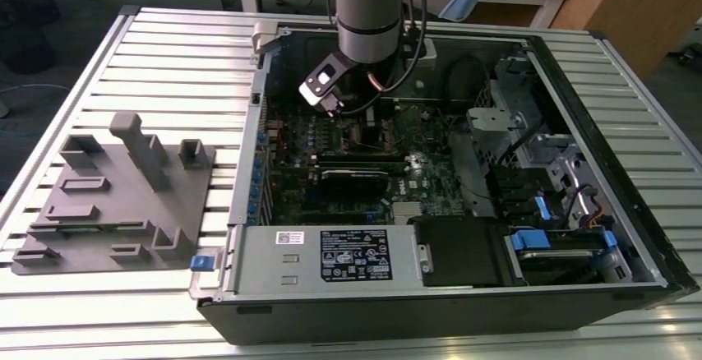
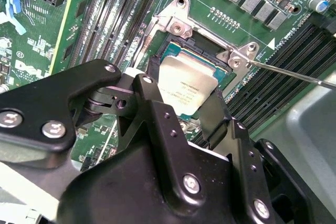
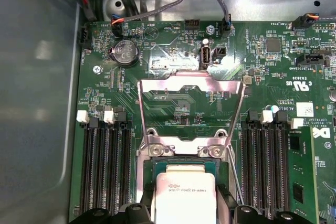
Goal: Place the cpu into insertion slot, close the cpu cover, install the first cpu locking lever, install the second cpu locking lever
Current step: 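Place the cpu into insertion slot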
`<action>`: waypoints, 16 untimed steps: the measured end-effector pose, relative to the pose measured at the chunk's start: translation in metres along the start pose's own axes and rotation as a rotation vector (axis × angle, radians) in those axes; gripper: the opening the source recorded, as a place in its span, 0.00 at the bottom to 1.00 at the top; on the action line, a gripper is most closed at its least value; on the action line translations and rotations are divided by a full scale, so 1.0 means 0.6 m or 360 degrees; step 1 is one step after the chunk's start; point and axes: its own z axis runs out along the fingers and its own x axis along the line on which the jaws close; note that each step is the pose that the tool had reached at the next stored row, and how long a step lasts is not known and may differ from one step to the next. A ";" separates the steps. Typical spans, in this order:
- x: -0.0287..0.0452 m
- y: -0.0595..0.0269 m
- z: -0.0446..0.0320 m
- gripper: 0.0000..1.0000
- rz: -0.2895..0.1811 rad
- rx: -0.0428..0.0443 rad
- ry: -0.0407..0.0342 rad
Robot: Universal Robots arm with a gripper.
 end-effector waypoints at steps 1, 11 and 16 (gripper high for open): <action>0.000 0.000 0.000 0.54 0.0000 0.0000 0.0000; 0.000 -0.001 0.002 0.54 0.0000 -0.0002 0.0000; 0.000 -0.002 0.003 0.54 0.0000 -0.0003 0.0000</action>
